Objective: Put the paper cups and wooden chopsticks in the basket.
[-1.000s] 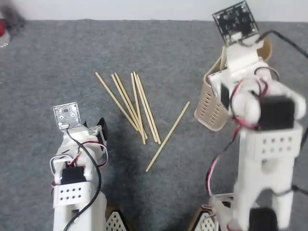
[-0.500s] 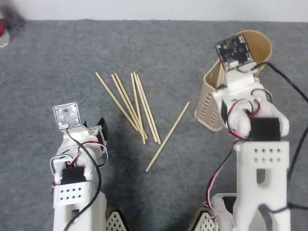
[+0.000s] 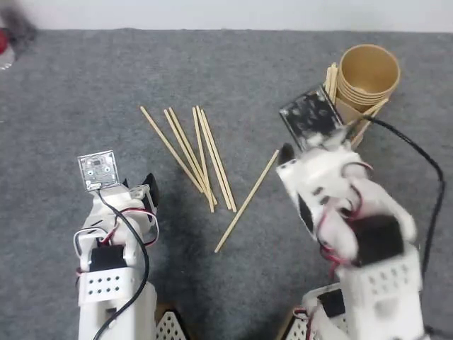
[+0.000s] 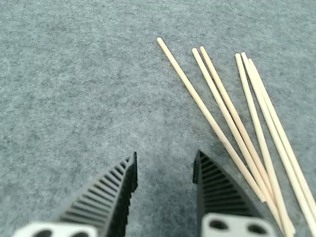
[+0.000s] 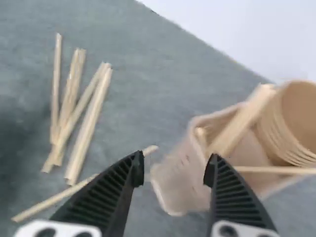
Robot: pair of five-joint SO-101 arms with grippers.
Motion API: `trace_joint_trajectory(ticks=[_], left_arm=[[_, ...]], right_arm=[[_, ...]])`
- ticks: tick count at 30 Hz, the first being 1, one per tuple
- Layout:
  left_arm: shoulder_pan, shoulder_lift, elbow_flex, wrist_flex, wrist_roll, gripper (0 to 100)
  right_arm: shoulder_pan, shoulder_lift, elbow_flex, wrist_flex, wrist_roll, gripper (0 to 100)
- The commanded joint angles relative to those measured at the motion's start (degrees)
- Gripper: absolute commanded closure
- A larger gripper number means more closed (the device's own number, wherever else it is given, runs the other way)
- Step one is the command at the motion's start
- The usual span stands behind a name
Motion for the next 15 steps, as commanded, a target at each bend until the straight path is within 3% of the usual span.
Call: trace_joint_trajectory(ticks=[1,7,15], left_arm=[[0.2,-0.9,-0.2,-1.2,-0.3,82],[0.1,-0.9,-0.2,-1.1,-0.3,82],[0.1,-0.9,-0.2,-1.1,-0.3,82]], right_arm=[[-3.0,8.0,-0.2,-1.2,-7.5,79.8],[-5.1,25.3,-0.4,-7.2,-16.1,79.7],[-4.8,46.3,-0.4,-14.3,-16.7,80.0]])
